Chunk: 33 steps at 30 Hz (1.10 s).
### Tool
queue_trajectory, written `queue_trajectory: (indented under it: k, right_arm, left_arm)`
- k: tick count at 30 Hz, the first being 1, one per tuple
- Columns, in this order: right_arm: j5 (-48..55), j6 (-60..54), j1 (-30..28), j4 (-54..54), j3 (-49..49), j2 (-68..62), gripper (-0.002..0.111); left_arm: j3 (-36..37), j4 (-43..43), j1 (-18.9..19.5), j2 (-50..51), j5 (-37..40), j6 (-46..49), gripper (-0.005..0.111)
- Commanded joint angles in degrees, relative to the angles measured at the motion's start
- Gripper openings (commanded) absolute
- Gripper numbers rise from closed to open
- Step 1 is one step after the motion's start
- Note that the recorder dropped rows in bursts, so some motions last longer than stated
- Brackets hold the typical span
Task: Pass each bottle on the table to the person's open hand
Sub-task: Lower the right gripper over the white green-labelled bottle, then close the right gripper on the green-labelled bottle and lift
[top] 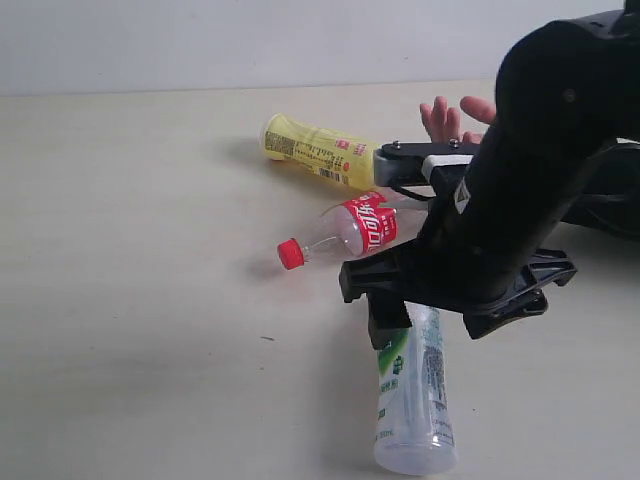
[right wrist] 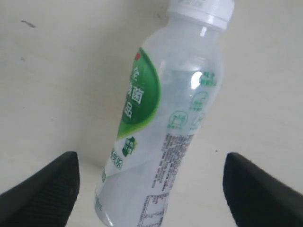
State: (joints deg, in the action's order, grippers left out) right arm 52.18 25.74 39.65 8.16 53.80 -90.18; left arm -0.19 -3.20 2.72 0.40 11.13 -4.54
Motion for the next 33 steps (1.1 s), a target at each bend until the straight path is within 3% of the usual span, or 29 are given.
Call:
queue_trajectory:
  k: [1, 24, 30, 33]
  right_arm:
    - [0.5, 3.4, 0.7, -3.5, 1.1, -2.4, 0.078]
    - [-3.2, 3.8, 0.7, -4.5, 1.1, -15.2, 0.078]
    - [-4.0, 3.8, 0.7, -4.3, 1.1, -15.3, 0.06]
    - [-4.0, 3.8, 0.7, -4.3, 1.1, -15.3, 0.043]
  left_arm:
    - [0.2, 0.3, 0.2, -0.4, 0.0, -0.2, 0.0]
    - [0.2, 0.3, 0.2, -0.4, 0.0, -0.2, 0.0]
    - [0.2, 0.3, 0.2, -0.4, 0.0, -0.2, 0.0]
    - [0.2, 0.3, 0.2, -0.4, 0.0, -0.2, 0.0]
